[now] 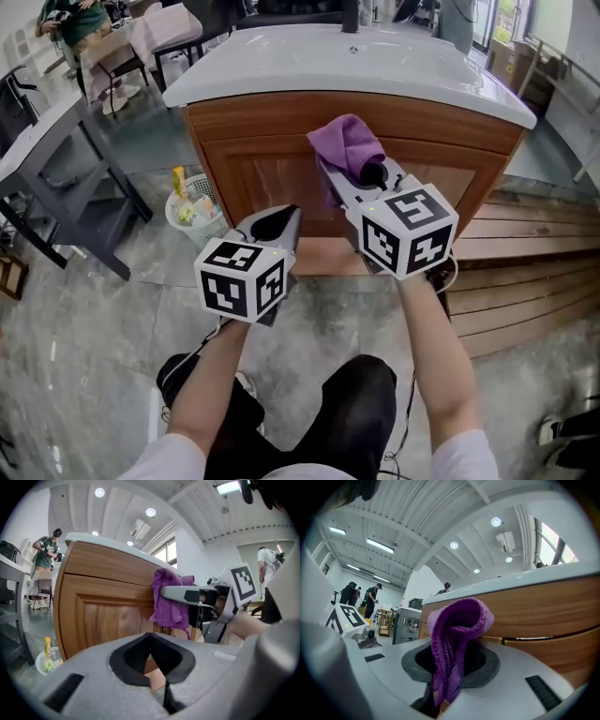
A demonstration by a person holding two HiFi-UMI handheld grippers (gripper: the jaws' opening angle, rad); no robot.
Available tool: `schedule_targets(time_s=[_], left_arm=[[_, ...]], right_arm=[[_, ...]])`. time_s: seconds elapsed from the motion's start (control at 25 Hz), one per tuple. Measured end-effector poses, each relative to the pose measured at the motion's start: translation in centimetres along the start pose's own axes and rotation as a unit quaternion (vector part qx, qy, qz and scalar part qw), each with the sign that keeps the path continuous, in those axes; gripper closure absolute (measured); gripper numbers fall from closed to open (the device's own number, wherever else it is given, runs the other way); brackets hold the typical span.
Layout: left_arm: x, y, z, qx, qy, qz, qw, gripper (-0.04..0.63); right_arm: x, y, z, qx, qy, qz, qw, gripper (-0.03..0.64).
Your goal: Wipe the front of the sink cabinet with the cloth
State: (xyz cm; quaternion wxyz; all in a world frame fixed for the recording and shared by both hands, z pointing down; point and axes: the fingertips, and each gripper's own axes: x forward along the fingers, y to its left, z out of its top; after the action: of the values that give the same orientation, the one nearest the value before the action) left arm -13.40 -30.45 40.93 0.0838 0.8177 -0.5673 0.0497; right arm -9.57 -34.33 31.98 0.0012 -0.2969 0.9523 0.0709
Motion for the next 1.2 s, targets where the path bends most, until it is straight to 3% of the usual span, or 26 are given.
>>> schedule_targets(time_s=[0.68,1.2], left_arm=[[2.9,-3.1,-0.4,0.023,0.011,-0.038,0.9990,0.589],[3.6,-3.6,-0.5,0.022,0.002,-0.039,0.9990,0.589]], right_arm=[[-8.7,-11.3,-2.9,-0.013,0.025,-0.117,0.993,0.534],[-16.1,-20.0,-4.6,-0.012,0.048,-0.212,0.976,0.534]])
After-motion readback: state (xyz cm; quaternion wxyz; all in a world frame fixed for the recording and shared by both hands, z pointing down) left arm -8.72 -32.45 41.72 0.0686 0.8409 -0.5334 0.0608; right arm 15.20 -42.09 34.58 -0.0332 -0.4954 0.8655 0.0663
